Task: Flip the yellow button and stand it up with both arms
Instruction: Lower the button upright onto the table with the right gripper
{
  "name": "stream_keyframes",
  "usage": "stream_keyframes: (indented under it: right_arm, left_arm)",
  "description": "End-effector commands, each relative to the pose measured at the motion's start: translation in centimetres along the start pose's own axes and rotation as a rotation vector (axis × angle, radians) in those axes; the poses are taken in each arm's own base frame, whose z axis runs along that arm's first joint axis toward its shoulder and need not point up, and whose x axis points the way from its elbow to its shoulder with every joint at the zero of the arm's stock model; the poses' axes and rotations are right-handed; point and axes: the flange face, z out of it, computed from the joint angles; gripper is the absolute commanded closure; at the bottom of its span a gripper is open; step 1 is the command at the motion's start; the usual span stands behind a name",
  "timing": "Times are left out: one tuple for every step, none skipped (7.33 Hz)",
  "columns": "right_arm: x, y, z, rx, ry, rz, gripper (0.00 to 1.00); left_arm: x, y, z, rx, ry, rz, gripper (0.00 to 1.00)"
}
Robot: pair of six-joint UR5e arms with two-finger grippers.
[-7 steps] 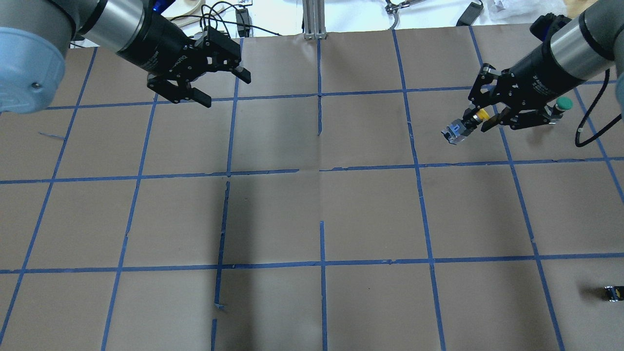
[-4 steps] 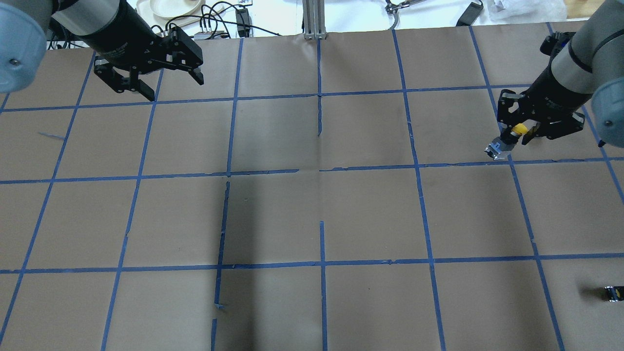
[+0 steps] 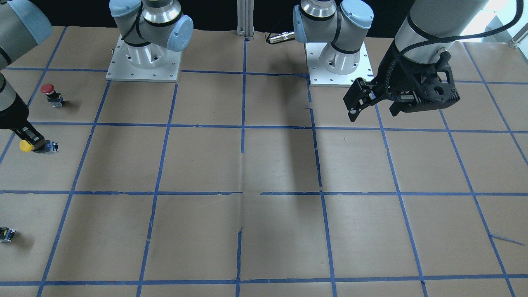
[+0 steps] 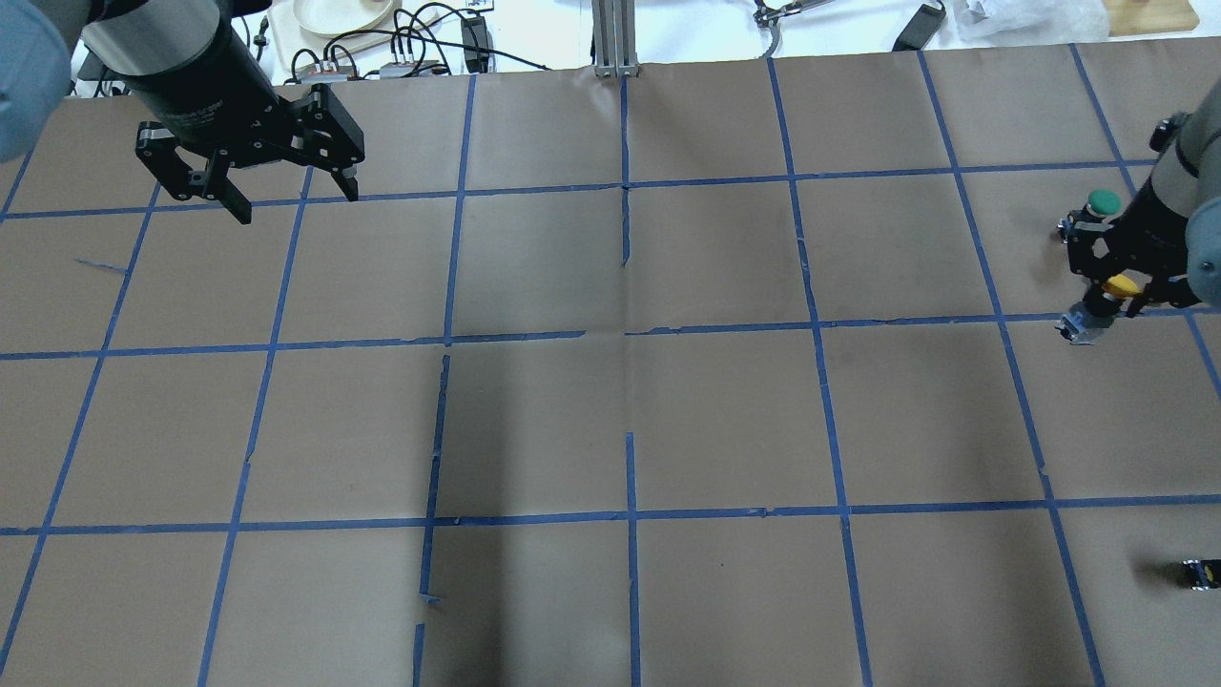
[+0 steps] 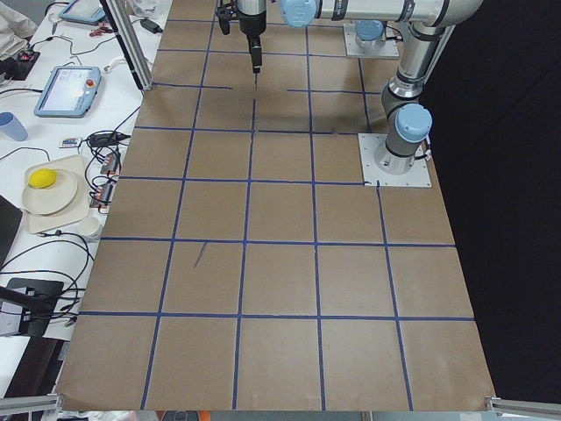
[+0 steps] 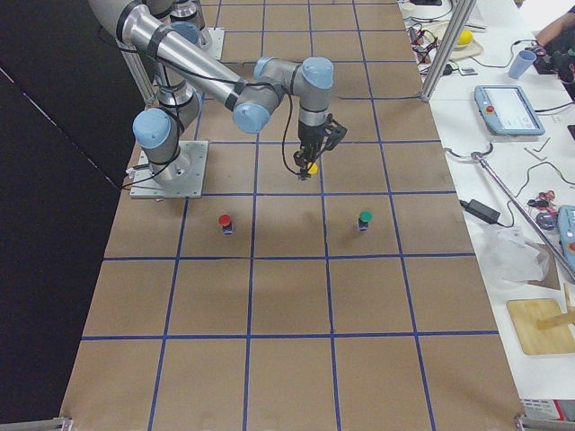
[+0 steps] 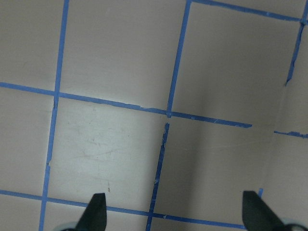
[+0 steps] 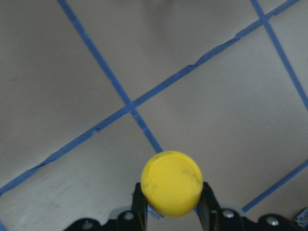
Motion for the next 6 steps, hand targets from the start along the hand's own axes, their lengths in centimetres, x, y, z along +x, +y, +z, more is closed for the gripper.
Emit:
stream_keyframes:
  right_arm:
    - [2.0,-0.2,4.5,0.081,0.046,0.065,0.87]
    - [2.5,-0.1,5.8,0.11,0.072,0.083,0.86]
    - [2.7,-0.8,7.1,0.121,0.09,0.096,0.86]
    - [3.1,-1.5,8.5,0.14,0.09,0.129,0.86]
    - [3.4,-1.7,9.6,0.169,0.087,0.149,0.84]
    - [3.1,-1.3,11.0,0.172,0.084,0.181,0.83]
  left_arm:
    - [0.8,0.9,-0.2,0.004,-0.009,0.023,0.0]
    - [0.9,1.1,-0.3,0.005,-0.006,0.025,0.0]
    - [0.9,1.3,-0.5,0.01,-0.004,0.027,0.0]
    - [0.8,1.5,-0.6,0.012,0.003,0.024,0.0]
    - [0.7,1.5,-0.6,0.012,0.001,0.024,0.0]
    - [0.7,1.5,-0.6,0.012,0.001,0.024,0.0]
